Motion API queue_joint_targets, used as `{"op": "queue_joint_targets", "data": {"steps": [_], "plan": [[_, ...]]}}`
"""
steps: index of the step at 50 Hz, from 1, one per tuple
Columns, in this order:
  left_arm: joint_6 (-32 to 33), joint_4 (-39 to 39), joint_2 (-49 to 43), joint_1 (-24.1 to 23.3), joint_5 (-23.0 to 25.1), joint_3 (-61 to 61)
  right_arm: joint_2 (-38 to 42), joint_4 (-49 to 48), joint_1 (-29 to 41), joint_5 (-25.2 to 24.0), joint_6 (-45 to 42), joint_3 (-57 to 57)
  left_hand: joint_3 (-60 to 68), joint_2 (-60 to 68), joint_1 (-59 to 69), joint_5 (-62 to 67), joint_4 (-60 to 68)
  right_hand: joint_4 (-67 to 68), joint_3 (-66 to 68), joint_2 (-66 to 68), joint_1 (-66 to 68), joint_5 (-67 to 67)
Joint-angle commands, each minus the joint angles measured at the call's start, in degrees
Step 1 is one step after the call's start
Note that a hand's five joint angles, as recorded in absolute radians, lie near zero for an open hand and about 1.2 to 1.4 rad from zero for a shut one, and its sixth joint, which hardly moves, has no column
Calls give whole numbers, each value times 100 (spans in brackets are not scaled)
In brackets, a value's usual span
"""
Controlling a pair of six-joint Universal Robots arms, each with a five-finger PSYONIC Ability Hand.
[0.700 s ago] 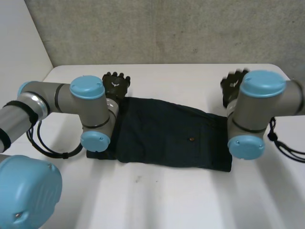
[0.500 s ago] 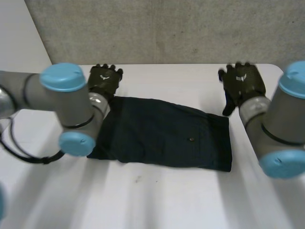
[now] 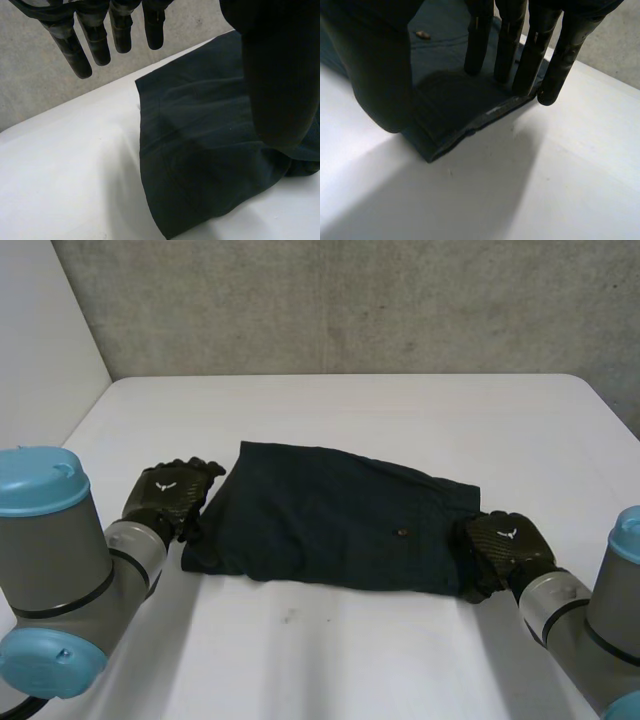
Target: Fold the shorts.
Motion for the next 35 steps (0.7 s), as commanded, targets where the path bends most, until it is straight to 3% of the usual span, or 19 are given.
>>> {"op": "queue_joint_targets", "data": {"steps": [1, 6, 15, 21, 26, 28, 35], "plan": [[25, -3, -44, -7, -11, -2, 241, -201, -18, -20, -49, -20, -248, -165, -202, -284, -191, 1778, 1760, 1758, 2238, 1910], [25, -3, -44, -16, -20, -19, 303, -508, -18, 32, -58, -28, -248, -165, -202, -284, -191, 4614, 4596, 4594, 5074, 4746], [16, -3, -9, 2, -11, -72, 84, -62, -457, 85, -286, -72, -248, -165, -202, -284, -191, 4617, 4600, 4598, 5078, 4750], [16, -12, 79, 37, -28, -81, -531, 773, -1264, 234, -2022, -186, -248, -165, -202, -284, -191, 4617, 4600, 4598, 5078, 4750], [16, -3, 158, 37, -28, -133, -611, 810, -1407, 445, -3396, -406, -248, -165, -202, -284, -191, 4617, 4600, 4598, 5078, 4750], [16, -3, 184, 37, -28, -142, -637, 801, -1302, 498, -3678, -511, -248, -165, -202, -284, -191, 4617, 4600, 4598, 5078, 4750], [8, -3, 202, 28, -20, -160, -550, 801, 596, 516, -3969, -1592, -248, -165, -202, -284, -191, 4617, 4600, 4598, 5078, 4750]]}}
